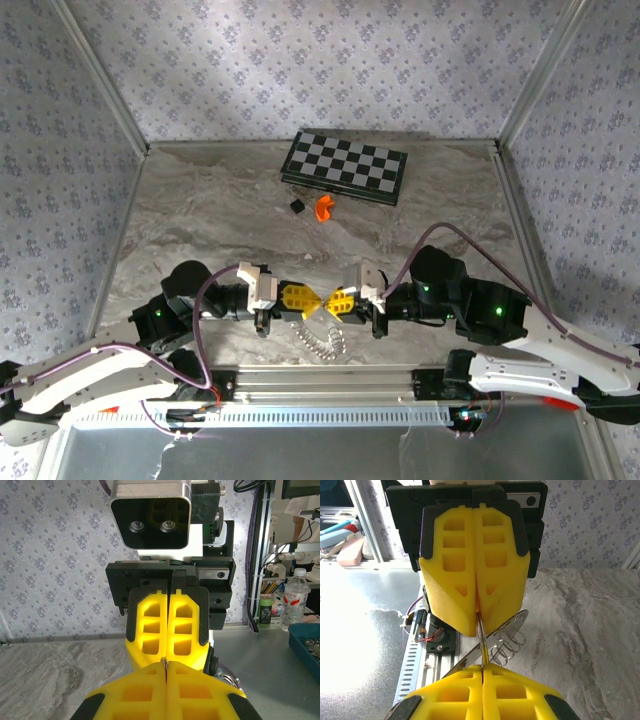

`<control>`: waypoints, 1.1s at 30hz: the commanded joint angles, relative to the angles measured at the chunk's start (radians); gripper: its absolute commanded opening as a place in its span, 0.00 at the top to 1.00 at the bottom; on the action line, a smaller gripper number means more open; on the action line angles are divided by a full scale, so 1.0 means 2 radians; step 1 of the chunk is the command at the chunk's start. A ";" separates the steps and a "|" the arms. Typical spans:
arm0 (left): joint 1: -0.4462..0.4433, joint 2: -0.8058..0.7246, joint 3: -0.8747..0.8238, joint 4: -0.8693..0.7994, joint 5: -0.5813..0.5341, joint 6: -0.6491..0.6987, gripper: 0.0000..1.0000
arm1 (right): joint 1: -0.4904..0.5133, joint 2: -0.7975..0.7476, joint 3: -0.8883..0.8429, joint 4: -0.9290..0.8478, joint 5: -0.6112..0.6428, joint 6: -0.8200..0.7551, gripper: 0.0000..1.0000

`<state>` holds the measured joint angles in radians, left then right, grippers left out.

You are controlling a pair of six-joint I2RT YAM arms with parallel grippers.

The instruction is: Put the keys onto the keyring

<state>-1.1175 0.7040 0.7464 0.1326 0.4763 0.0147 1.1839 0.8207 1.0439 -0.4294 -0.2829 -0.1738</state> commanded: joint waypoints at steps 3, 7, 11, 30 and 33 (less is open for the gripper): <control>0.001 -0.017 0.009 0.038 0.016 -0.006 1.00 | -0.004 -0.012 -0.001 0.011 -0.002 0.001 0.70; 0.001 -0.021 0.007 0.040 0.017 -0.007 1.00 | -0.004 -0.028 -0.016 0.026 -0.001 0.008 0.55; 0.001 -0.024 0.004 0.044 0.018 -0.009 1.00 | -0.004 -0.034 -0.032 0.043 -0.007 0.019 0.53; 0.001 -0.028 -0.009 0.056 -0.003 -0.012 1.00 | -0.005 0.004 -0.079 0.132 -0.046 0.066 0.56; 0.001 -0.030 -0.009 0.056 -0.003 -0.012 1.00 | -0.004 0.008 -0.083 0.142 -0.051 0.068 0.59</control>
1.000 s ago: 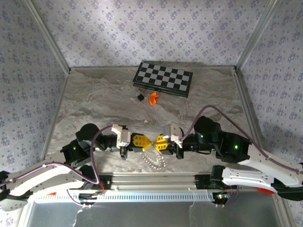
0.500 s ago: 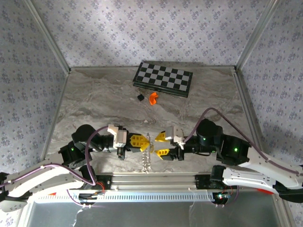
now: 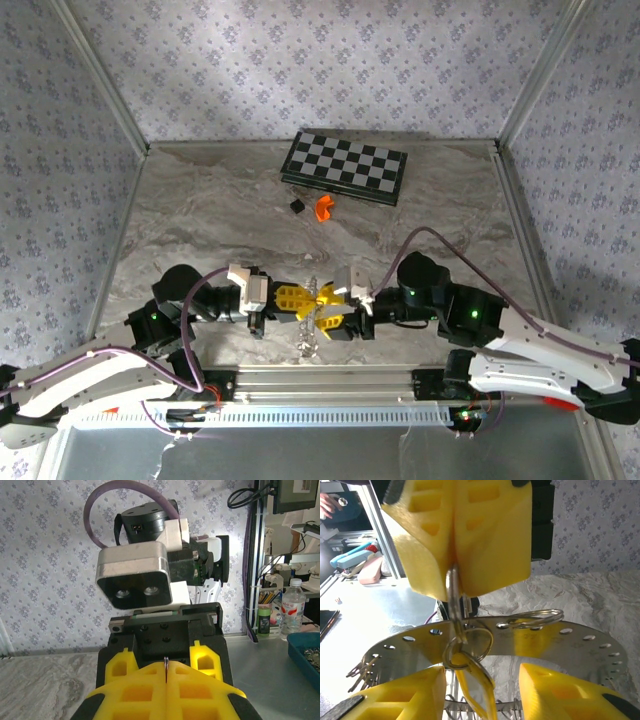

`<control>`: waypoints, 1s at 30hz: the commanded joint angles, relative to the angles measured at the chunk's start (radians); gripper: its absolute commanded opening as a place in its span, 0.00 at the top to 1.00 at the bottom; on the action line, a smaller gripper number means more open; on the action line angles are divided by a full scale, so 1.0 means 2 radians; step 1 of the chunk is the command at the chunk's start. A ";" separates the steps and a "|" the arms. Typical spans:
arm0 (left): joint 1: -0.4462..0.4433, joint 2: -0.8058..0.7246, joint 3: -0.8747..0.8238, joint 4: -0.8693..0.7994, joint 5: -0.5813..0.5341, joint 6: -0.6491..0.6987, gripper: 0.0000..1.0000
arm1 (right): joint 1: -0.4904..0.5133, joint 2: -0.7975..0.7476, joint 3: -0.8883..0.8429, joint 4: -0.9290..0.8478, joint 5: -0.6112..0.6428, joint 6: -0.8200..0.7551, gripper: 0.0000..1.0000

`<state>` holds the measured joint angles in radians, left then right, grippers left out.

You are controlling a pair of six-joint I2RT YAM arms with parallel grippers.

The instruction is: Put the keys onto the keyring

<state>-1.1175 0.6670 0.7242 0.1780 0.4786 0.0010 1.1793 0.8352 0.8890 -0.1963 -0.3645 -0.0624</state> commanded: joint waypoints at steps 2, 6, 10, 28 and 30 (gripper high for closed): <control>0.001 -0.013 0.001 0.034 -0.005 -0.005 1.00 | -0.003 0.000 -0.008 0.029 -0.010 0.013 0.62; 0.001 -0.017 -0.001 0.034 -0.006 -0.004 1.00 | -0.004 -0.002 -0.010 0.032 -0.013 0.015 0.70; 0.001 -0.021 -0.002 0.034 -0.008 -0.005 1.00 | -0.004 -0.003 -0.011 0.026 -0.012 0.014 0.77; 0.002 -0.027 -0.008 0.002 -0.040 0.003 1.00 | -0.003 -0.001 0.036 -0.062 0.063 -0.018 1.00; 0.001 -0.026 -0.010 -0.004 -0.045 0.006 1.00 | -0.002 0.003 0.041 -0.070 0.069 -0.021 1.00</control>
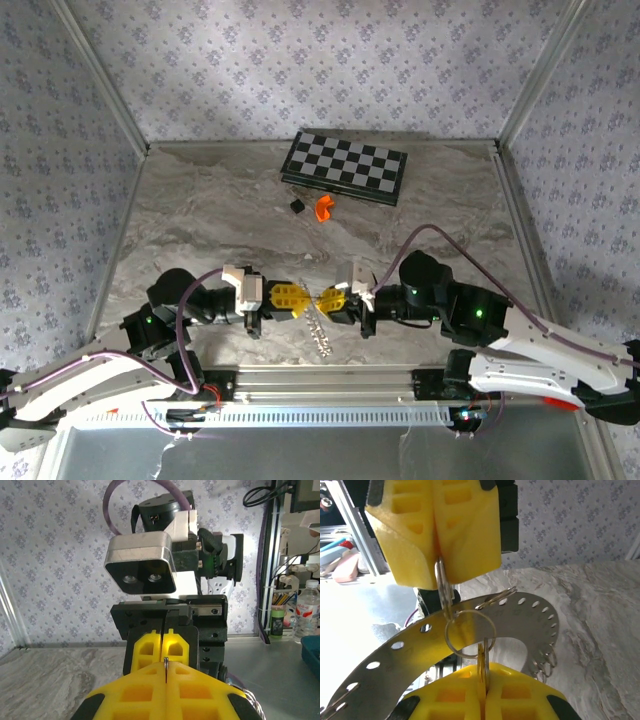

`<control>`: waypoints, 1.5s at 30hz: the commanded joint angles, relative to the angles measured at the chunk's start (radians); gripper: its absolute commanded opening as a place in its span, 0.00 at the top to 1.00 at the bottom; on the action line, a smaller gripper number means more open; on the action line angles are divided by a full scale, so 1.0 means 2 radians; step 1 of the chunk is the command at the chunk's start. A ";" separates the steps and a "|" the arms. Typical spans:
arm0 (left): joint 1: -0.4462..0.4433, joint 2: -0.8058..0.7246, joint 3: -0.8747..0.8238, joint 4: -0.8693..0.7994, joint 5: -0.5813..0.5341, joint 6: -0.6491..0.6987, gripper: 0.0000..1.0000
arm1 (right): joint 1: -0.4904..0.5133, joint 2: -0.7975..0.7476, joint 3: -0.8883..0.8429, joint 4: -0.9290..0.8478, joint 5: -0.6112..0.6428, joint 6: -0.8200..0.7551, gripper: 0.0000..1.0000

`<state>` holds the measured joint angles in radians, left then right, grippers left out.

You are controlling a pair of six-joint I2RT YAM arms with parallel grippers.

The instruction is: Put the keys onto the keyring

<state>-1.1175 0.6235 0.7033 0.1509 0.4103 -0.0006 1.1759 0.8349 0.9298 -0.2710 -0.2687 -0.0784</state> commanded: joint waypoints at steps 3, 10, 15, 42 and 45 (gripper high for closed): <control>0.001 -0.004 0.000 -0.001 -0.019 0.012 1.00 | 0.000 0.004 0.025 -0.033 0.026 -0.015 1.00; 0.001 0.010 0.006 -0.041 -0.044 0.037 1.00 | 0.000 0.006 0.031 -0.037 0.030 -0.016 1.00; 0.002 0.018 0.007 -0.048 -0.054 0.042 1.00 | 0.001 0.008 0.035 -0.045 0.035 -0.020 1.00; 0.001 0.033 0.022 -0.117 -0.099 0.047 1.00 | 0.002 0.032 0.087 -0.100 0.097 -0.054 1.00; 0.001 0.031 0.016 -0.111 -0.103 0.045 0.87 | 0.002 0.035 0.090 -0.105 0.109 -0.052 1.00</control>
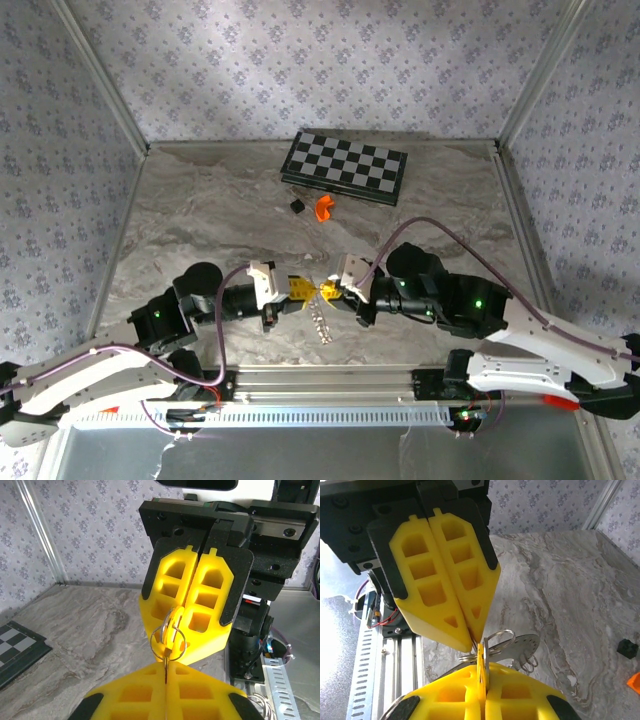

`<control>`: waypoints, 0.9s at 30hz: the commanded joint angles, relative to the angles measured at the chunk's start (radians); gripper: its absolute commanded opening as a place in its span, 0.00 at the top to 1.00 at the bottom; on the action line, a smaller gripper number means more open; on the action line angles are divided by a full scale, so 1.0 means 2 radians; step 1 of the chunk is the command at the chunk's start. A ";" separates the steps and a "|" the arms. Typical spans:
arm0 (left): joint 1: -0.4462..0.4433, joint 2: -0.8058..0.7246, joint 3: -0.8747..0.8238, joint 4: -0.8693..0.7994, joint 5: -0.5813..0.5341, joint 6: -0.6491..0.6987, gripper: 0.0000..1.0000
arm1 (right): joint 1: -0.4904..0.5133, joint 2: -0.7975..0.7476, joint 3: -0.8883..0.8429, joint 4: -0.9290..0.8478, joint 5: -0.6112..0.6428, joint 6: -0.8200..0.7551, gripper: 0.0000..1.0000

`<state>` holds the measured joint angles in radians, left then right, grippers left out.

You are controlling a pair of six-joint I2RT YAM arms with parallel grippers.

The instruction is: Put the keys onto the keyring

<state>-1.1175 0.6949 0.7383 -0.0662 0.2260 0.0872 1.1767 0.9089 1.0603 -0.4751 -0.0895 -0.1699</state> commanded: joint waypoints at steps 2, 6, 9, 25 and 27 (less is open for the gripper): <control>0.001 -0.005 -0.005 -0.001 -0.018 -0.001 0.74 | 0.001 0.003 0.030 -0.011 0.033 -0.005 1.00; 0.001 -0.007 -0.015 0.006 -0.047 -0.012 0.48 | -0.003 0.020 0.040 -0.045 0.071 0.004 1.00; 0.001 -0.012 -0.028 0.018 -0.067 -0.024 0.30 | -0.014 0.034 0.039 -0.053 0.093 0.011 1.00; 0.004 0.009 -0.060 0.002 -0.232 -0.063 0.01 | -0.164 0.150 0.060 -0.012 0.059 0.089 1.00; 0.006 0.014 -0.063 0.003 -0.242 -0.064 0.00 | -0.183 0.170 0.062 0.007 0.054 0.098 1.00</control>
<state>-1.1130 0.7147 0.6239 -0.0570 -0.1810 -0.0212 0.8486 1.2175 1.1412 -0.5419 0.0433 -0.0299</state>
